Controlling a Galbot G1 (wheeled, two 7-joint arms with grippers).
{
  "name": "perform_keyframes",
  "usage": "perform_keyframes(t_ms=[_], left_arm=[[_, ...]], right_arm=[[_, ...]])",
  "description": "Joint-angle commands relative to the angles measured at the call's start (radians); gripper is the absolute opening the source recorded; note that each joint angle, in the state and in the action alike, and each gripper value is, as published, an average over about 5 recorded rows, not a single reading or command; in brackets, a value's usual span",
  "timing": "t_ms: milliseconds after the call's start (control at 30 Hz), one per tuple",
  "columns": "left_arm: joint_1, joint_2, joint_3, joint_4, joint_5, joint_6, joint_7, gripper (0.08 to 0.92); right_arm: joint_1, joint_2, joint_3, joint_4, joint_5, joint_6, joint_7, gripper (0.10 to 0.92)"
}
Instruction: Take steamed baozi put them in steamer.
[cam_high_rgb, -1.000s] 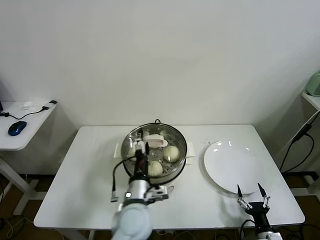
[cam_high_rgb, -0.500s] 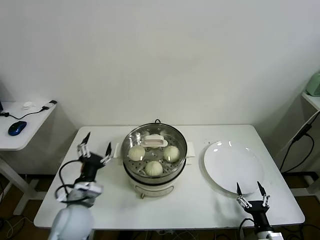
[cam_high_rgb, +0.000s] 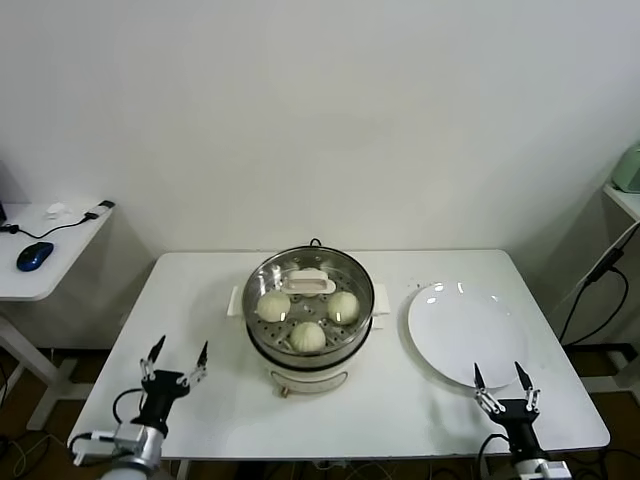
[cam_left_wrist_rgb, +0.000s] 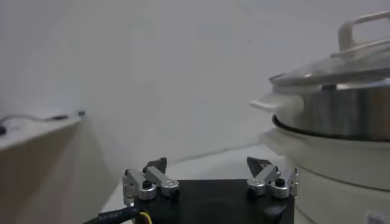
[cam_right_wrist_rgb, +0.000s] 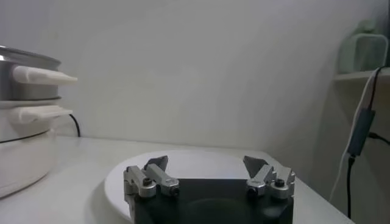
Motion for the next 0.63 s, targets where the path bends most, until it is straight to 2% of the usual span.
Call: perform_keyframes(t_ms=[33, 633], left_arm=[[0.037, 0.018, -0.042, 0.123, -0.225, -0.125, 0.028, 0.823], [0.054, -0.02, 0.052, 0.106, -0.153, -0.167, 0.038, 0.823]], right_arm=[[-0.002, -0.01, -0.005, 0.001, 0.045, -0.006, -0.004, 0.823], [-0.01, -0.004, -0.007, 0.004, 0.046, 0.001, -0.006, 0.823]])
